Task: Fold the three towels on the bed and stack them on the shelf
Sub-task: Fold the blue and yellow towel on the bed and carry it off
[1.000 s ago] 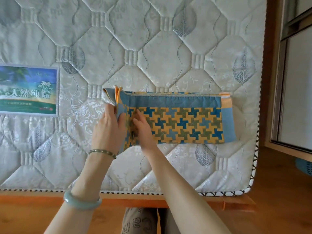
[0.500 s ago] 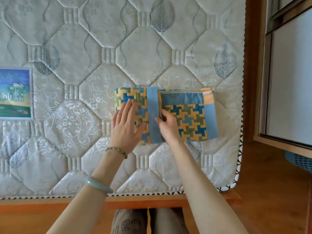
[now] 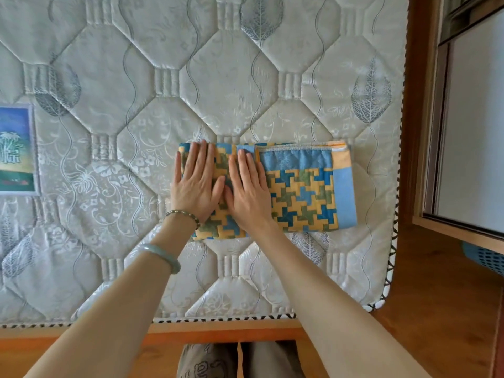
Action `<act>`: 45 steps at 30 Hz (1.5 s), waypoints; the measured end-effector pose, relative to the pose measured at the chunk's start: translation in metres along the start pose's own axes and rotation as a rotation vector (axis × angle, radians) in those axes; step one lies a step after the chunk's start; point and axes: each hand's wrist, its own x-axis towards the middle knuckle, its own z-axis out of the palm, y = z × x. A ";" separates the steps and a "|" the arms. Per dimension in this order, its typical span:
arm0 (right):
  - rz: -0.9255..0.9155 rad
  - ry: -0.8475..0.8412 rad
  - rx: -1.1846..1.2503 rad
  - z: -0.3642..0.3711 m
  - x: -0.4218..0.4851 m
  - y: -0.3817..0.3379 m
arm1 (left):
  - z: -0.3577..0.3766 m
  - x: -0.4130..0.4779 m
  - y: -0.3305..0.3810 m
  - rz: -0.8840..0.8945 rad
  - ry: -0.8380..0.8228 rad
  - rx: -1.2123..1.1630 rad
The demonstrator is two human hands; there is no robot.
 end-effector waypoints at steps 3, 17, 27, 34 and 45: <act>0.019 -0.022 -0.049 -0.002 -0.010 0.001 | -0.001 -0.002 0.000 -0.002 0.047 -0.008; 0.209 0.019 0.209 -0.030 -0.046 0.020 | 0.008 -0.053 0.017 -0.099 0.062 -0.019; 0.829 0.041 0.389 -0.086 -0.061 0.130 | 0.007 -0.001 0.070 0.072 -0.151 0.141; 1.080 -0.144 0.801 -0.121 -0.046 0.152 | 0.009 0.002 0.073 0.046 -0.133 0.125; 0.722 -0.345 0.686 -0.191 -0.036 0.081 | -0.002 0.000 0.070 0.071 -0.190 0.106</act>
